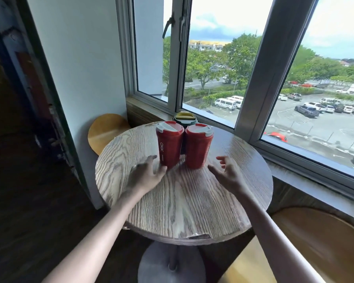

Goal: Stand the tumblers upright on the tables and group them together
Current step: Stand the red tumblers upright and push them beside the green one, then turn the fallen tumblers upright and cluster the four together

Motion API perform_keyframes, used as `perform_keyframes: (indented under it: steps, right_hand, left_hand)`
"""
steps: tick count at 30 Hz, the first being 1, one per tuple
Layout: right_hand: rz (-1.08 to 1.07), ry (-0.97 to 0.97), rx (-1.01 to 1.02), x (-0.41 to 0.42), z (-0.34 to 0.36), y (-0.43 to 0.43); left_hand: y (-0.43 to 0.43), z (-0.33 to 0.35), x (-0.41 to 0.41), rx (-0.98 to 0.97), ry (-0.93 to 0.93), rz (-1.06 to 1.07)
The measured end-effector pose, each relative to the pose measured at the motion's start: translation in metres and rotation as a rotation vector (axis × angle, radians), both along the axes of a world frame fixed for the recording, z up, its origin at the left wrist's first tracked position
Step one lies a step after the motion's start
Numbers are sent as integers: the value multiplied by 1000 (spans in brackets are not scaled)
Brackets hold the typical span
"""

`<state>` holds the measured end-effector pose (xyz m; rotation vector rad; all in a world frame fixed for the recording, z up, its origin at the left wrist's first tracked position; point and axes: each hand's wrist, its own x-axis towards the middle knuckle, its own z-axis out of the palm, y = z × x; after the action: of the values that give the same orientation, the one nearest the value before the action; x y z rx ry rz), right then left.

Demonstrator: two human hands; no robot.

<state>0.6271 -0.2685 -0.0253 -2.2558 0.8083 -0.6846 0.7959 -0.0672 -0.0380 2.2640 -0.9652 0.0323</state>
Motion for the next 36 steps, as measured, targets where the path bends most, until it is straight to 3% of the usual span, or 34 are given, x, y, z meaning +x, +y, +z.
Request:
perform_keyframes:
  steps: [5,10,17,26,36]
  right_hand:
    - [191,332,-184,-40,20,13]
    - [196,436,-398,-67,40,39]
    - [255,389,-587,-68,47,103]
    - [659,227,-609,-5,39,261]
    - [1096,276,-598,96,-21,476]
  left_hand:
    - [22,4,-31,66,-170,31]
    - [54,20,-79,86,-216,39]
    - [142,17,-137,95,-254,228]
    - [309,-4,-152,161,-214,657]
    - [513,-58,-143,53,79,1045]
